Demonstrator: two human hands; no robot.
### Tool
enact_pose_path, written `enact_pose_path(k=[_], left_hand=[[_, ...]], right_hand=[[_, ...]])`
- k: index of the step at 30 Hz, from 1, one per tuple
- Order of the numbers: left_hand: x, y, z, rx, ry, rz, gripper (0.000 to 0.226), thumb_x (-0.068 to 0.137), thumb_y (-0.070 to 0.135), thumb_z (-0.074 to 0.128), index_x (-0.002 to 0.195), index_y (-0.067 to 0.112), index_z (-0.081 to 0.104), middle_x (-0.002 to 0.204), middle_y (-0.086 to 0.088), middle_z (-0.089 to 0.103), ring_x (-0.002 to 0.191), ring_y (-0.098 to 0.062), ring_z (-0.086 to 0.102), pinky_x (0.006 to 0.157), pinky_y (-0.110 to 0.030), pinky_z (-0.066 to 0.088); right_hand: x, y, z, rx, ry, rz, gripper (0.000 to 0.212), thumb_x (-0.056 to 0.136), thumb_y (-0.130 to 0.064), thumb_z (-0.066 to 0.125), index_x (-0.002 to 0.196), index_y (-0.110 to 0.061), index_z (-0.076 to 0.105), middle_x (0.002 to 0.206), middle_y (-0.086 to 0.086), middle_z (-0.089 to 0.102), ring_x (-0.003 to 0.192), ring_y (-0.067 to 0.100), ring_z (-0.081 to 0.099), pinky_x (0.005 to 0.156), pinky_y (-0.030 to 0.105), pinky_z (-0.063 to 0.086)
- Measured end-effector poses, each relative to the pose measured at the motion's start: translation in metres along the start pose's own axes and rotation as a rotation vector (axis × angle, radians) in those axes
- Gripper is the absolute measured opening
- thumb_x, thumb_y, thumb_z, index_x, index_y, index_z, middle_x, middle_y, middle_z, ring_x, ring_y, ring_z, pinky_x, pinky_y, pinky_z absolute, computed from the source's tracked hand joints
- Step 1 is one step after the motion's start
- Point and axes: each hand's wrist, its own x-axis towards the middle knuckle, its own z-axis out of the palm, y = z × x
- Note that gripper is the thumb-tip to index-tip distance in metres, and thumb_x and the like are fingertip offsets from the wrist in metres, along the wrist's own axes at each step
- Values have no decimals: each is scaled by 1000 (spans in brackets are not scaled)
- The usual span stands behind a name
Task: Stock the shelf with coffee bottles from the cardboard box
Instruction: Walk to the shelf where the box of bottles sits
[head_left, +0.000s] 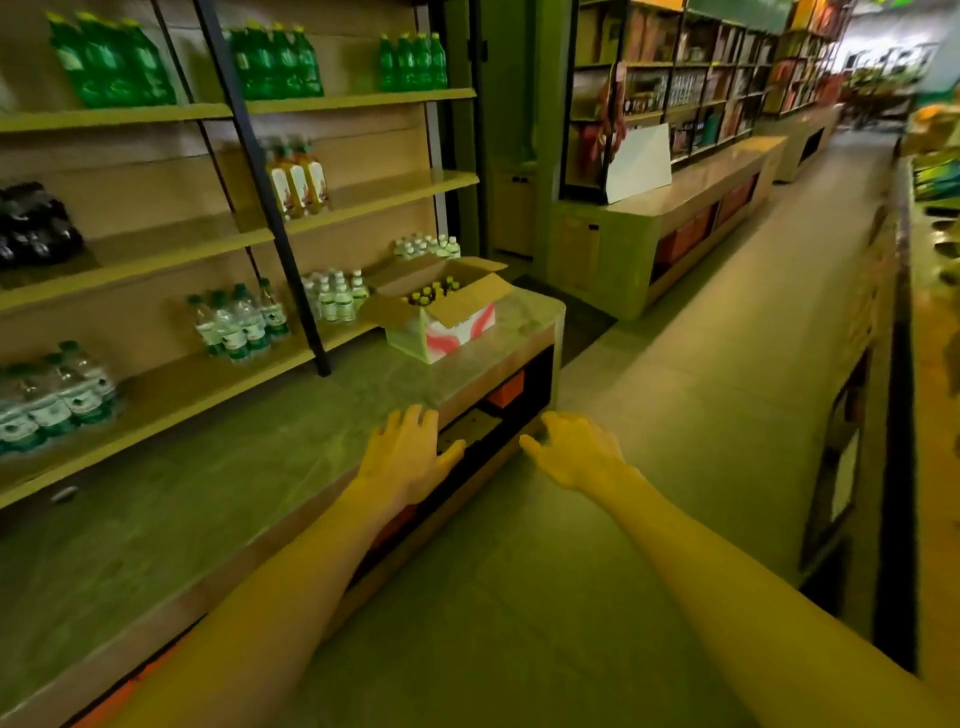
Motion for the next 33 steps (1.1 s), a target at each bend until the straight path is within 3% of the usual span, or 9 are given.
enact_pose_path(k=[3,9,15,21,23,25,29,33], left_hand=[[76,-14,5,1,-3,-13,62,96,61,33,130,12,49,138,-9,47,127,-30,45,102,-46,42],[227,-40,34,-9,-58,-52,66,97,61,34,139,11,44,146,-10,42,133,-30,41,106,-45,39],[395,-70,50,-32,-116,-49,64,98,56,37,143,10,39,150,-14,38,136,-31,38,110,-49,36],[543,-88,54,-111,-130,-53,53,100,52,41,139,15,48,150,-12,39,139,-29,35,112,-45,29],[584,-95,61,-150,-50,-66,52,98,53,45,133,16,52,141,-12,50,128,-29,47,102,-43,39],[622,-103,71,-204,-9,-98,55,94,57,46,130,16,54,135,-11,54,122,-29,51,95,-43,43],[703,-115,105,-144,-52,-168,66,92,65,35,133,15,49,140,-12,48,129,-34,43,102,-50,40],[779,-123,127,-100,-65,-306,65,95,61,38,136,12,48,144,-13,46,131,-36,42,105,-52,37]], right_hand=[[76,2,-8,0,5,-32,61,98,-55,41,145,-15,43,146,9,49,134,30,43,108,52,38],[232,9,-8,-14,-15,-43,62,98,-57,38,143,-15,44,147,8,48,138,30,38,111,53,34],[400,21,-12,-12,-47,-24,59,97,-60,35,139,-20,48,141,6,53,132,31,44,108,56,36],[549,27,-38,-15,-57,-15,58,97,-59,39,141,-22,46,147,5,48,136,30,43,110,54,37],[595,30,-44,-20,-30,-18,59,97,-59,40,141,-21,46,147,5,49,134,29,45,108,50,39],[640,33,-47,-26,-38,-23,61,96,-60,41,143,-21,45,149,5,47,135,29,44,109,50,38],[730,42,-39,-31,-78,-32,58,96,-60,41,141,-24,45,149,2,47,136,28,42,110,51,37],[816,56,-29,-61,-110,-72,59,96,-60,40,142,-25,44,149,3,46,137,28,42,112,51,34]])
